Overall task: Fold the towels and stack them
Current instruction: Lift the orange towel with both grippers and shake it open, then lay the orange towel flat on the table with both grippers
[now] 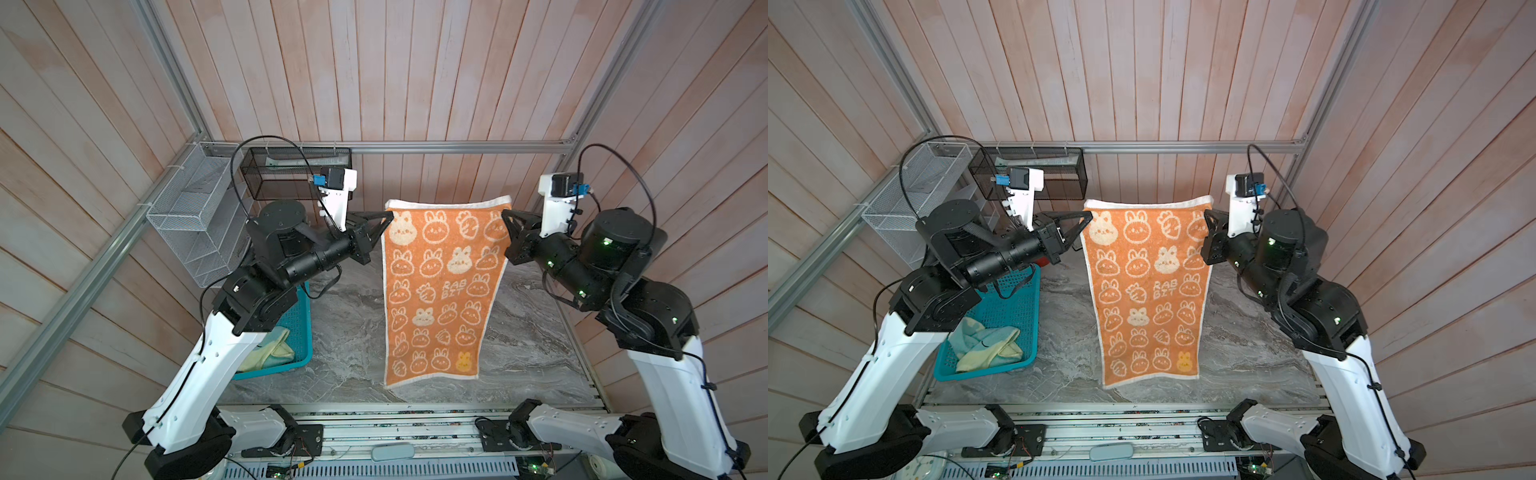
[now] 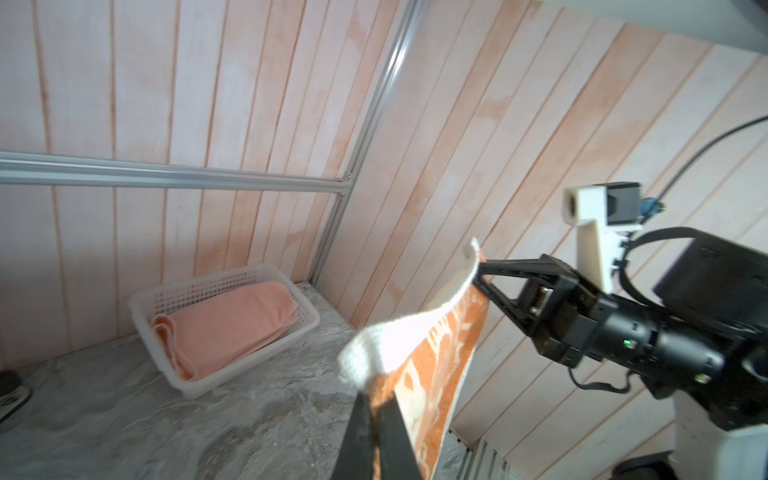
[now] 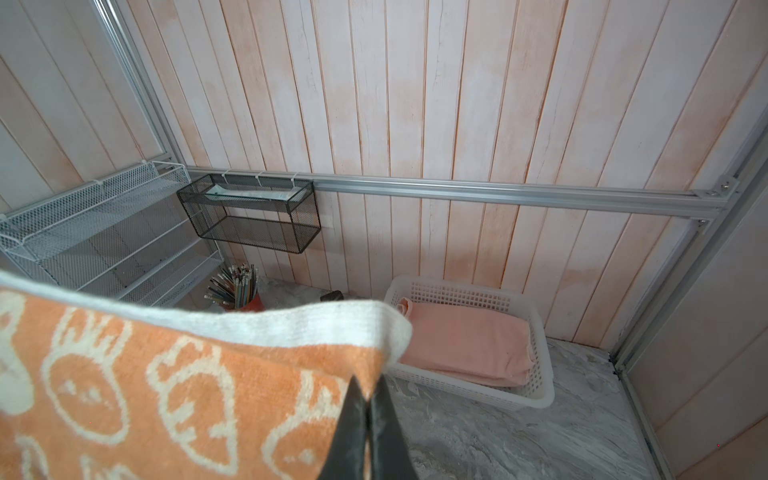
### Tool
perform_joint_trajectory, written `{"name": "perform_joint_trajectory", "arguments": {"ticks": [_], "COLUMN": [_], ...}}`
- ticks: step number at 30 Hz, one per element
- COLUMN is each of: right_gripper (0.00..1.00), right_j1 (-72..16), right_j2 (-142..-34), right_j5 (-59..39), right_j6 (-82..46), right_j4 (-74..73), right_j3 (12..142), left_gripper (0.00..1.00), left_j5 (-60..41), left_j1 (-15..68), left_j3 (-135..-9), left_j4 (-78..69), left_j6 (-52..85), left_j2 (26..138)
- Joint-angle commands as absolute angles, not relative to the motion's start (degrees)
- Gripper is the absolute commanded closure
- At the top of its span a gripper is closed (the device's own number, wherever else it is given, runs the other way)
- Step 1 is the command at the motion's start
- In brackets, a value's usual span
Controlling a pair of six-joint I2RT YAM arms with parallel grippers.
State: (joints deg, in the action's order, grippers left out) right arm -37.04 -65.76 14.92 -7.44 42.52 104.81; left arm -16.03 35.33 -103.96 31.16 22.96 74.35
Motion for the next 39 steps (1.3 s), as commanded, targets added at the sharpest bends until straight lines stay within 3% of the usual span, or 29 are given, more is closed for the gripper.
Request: {"name": "perform_joint_trajectory", "arguments": {"ticks": [1, 7, 14, 19, 35, 36, 38, 39], "right_gripper": [1.0, 1.0, 1.0, 1.0, 1.0, 1.0, 0.98, 0.85], "right_j1": [-34.4, -24.5, -22.6, -22.6, -23.3, -23.5, -24.0, -24.1], "right_j2": [-67.2, -75.1, -96.4, -102.3, -88.5, -86.8, -83.7, -82.1], "right_j5": [20.4, 1.7, -2.4, -4.7, -10.0, -10.7, -12.5, -14.2], "right_j6": [-6.3, -10.5, -7.9, -6.3, -7.0, -8.2, -10.6, -11.9], "right_j4": [38.6, 24.1, 13.6, 11.8, 9.6, 9.1, 7.4, 6.8], "right_j3": [97.8, 81.6, 82.1, 84.9, 60.2, 57.2, 51.2, 48.2], "left_gripper": [1.0, 1.0, 1.0, 1.0, 1.0, 0.97, 0.83, 0.73], "left_j5": [-22.1, -33.2, -38.1, -39.0, -36.9, -36.4, -35.2, -34.6], "left_j1": [26.4, 15.9, 9.4, 9.2, 12.8, 13.1, 13.9, 14.1], "left_j3": [-98.4, -83.3, -80.9, -80.0, -46.0, -43.7, -39.5, -37.6], "left_j4": [31.1, 16.6, 8.1, 4.4, -9.7, -9.8, -9.5, -8.9], "left_j6": [25.5, 28.3, 25.1, 23.4, 28.9, 29.5, 30.6, 31.0], "left_j2": [76.1, 83.0, 99.0, 102.8, 87.1, 85.8, 83.1, 81.4]}}
